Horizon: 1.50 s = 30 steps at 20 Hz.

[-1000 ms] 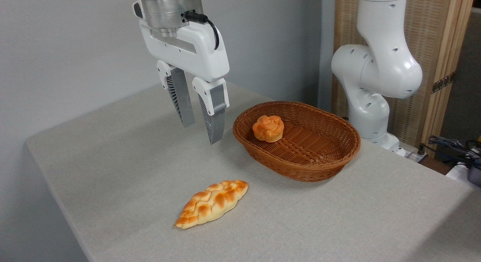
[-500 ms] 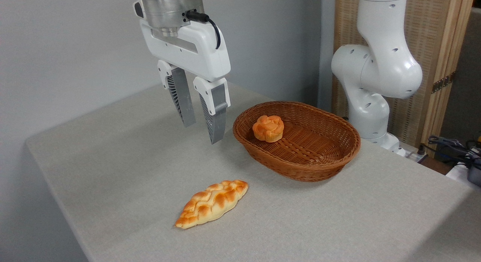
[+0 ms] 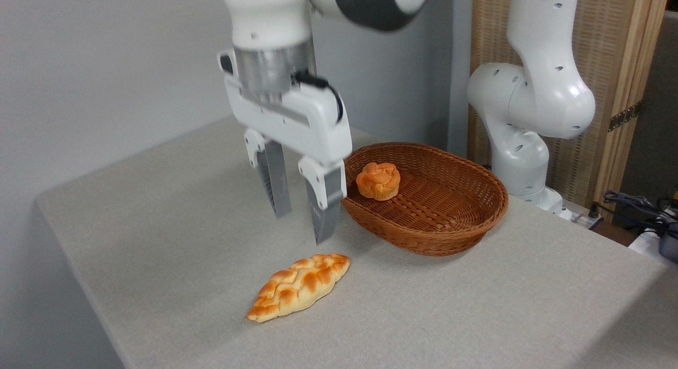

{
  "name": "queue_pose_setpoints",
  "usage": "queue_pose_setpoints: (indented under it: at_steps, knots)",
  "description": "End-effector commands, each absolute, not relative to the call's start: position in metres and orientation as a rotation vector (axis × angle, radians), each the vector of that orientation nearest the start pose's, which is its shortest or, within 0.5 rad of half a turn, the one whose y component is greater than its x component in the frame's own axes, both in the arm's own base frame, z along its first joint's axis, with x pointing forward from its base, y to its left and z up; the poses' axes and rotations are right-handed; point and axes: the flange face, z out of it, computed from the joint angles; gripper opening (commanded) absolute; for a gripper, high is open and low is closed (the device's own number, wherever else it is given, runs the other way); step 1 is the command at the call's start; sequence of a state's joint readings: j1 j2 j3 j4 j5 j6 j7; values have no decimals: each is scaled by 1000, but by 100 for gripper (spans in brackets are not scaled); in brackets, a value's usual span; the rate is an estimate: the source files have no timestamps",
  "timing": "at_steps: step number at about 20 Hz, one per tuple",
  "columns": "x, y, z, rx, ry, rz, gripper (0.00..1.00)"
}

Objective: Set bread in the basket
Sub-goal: 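Lower the gripper onto the braided loaf and close on it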

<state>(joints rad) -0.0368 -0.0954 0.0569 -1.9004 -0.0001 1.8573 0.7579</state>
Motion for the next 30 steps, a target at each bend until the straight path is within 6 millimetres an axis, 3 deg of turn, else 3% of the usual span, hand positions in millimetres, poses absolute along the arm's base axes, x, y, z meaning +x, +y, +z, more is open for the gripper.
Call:
queue_pose_setpoints:
  at_steps: [1,5,11,18,27,28,30]
  knots:
    - [531,7,514,-2916,1145,-65,100]
    - [526,-21,474,-2904,1217,-37,100]
    - [526,-29,443,-2889,1234,-67,100]
    - [533,-30,419,-2888,1235,-46,100]
    - [536,-31,403,-2884,1232,-59,99]
    - [536,-31,403,-2884,1232,-59,92]
    - [536,-31,404,-2884,1233,-59,61]
